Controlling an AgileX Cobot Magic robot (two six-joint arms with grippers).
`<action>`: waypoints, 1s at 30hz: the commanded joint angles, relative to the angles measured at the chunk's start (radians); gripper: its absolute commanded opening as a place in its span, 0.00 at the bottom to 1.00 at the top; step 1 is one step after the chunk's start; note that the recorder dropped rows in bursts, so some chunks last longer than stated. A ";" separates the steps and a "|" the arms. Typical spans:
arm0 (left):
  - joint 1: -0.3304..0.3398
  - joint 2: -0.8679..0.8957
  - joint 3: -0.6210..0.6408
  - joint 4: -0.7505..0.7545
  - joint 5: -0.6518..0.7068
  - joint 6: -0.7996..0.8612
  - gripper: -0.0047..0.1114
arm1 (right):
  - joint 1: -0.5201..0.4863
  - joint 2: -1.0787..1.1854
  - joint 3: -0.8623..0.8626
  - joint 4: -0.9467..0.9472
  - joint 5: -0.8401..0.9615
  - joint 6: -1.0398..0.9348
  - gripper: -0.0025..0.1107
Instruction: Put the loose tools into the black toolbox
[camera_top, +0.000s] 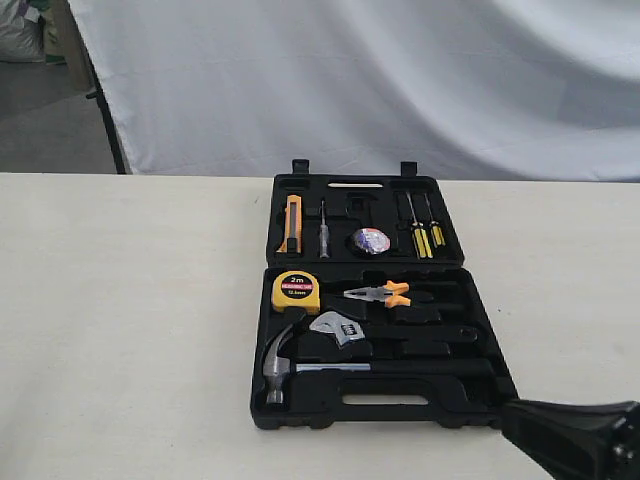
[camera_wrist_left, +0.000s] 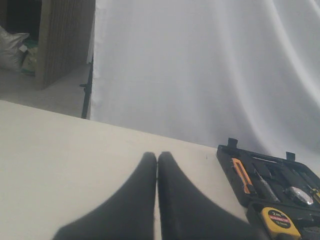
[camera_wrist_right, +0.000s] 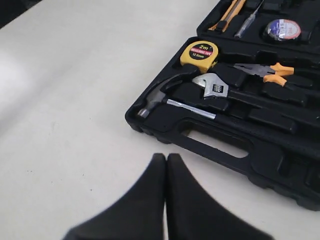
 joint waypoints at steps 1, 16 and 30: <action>0.025 -0.003 -0.003 0.004 -0.007 -0.005 0.05 | 0.005 -0.187 0.105 0.047 -0.029 0.029 0.02; 0.025 -0.003 -0.003 0.004 -0.007 -0.005 0.05 | -0.307 -0.616 0.258 0.013 -0.153 -0.092 0.02; 0.025 -0.003 -0.003 0.004 -0.007 -0.005 0.05 | -0.707 -0.616 0.258 0.010 0.018 -0.103 0.02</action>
